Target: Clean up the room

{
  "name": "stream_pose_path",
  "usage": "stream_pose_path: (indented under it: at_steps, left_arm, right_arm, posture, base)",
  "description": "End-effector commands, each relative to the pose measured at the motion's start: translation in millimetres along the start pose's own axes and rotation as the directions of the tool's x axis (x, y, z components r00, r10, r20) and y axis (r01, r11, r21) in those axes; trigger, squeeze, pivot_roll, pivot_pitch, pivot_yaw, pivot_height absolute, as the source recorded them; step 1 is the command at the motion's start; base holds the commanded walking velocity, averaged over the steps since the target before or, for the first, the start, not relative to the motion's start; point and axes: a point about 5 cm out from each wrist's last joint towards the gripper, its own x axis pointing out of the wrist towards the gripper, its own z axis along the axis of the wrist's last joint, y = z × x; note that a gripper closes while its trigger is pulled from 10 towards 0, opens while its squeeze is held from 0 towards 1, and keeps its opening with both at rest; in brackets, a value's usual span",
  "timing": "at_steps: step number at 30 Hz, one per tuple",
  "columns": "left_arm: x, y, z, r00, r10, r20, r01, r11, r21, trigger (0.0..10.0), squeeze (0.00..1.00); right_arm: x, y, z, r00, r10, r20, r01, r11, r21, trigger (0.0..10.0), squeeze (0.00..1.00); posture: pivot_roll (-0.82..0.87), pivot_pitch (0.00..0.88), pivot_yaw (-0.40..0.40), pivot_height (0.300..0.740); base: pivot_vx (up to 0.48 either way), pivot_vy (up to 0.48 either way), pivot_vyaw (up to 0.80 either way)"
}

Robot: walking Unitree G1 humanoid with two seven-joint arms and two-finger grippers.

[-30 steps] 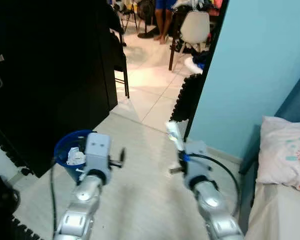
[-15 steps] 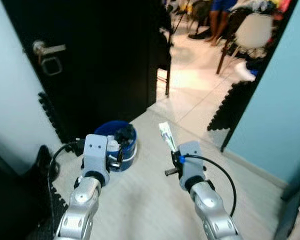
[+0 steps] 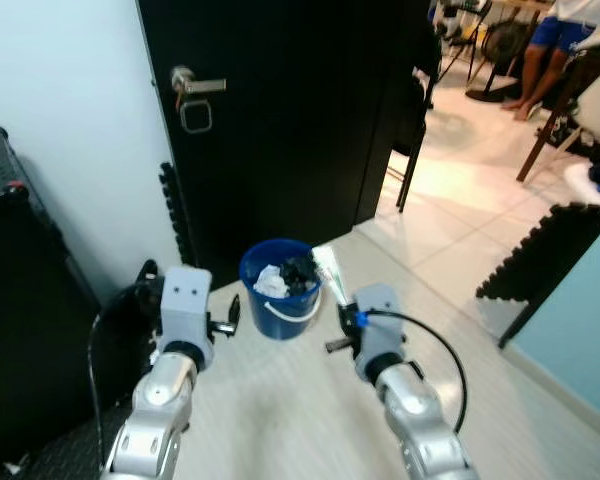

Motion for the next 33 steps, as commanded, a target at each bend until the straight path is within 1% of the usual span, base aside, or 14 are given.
stream_pose_path:
  at_steps: [1,22,28,33]
  left_arm:
    - [-0.7,-3.1,0.7,1.0,-0.015,0.009,0.015,1.0,-0.004,10.0,0.0]
    - [-0.5,3.3,1.9,1.0,0.01,0.019,-0.009,1.0,-0.01,10.0,0.0]
    - [-0.7,4.4,2.1,1.0,0.012,0.021,-0.012,1.0,-0.009,10.0,0.0]
    - [-1.0,4.9,2.4,1.0,0.014,0.021,-0.013,1.0,-0.006,10.0,0.0]
  right_arm:
    - [-2.7,-2.0,-7.3,0.999,-0.002,-0.034,0.002,1.0,0.011,10.0,0.0]
    - [-1.9,-0.1,-7.9,0.999,0.019,-0.035,-0.019,1.0,-0.002,10.0,0.0]
    - [0.2,3.2,-6.2,0.999,0.044,-0.03,-0.045,0.998,-0.039,10.0,0.0]
    - [2.0,3.9,-5.6,0.999,0.045,-0.03,-0.046,0.998,-0.037,10.0,0.0]
  posture:
    - [0.06,0.036,-0.026,0.74]
    - [0.06,0.04,-0.03,0.74]
    - [0.07,0.044,-0.035,0.74]
    - [0.07,0.046,-0.037,0.74]
  base:
    - [0.281,0.0,0.0]
    - [0.381,0.0,0.0]
    - [0.388,0.0,0.0]
    - [0.39,0.0,0.0]
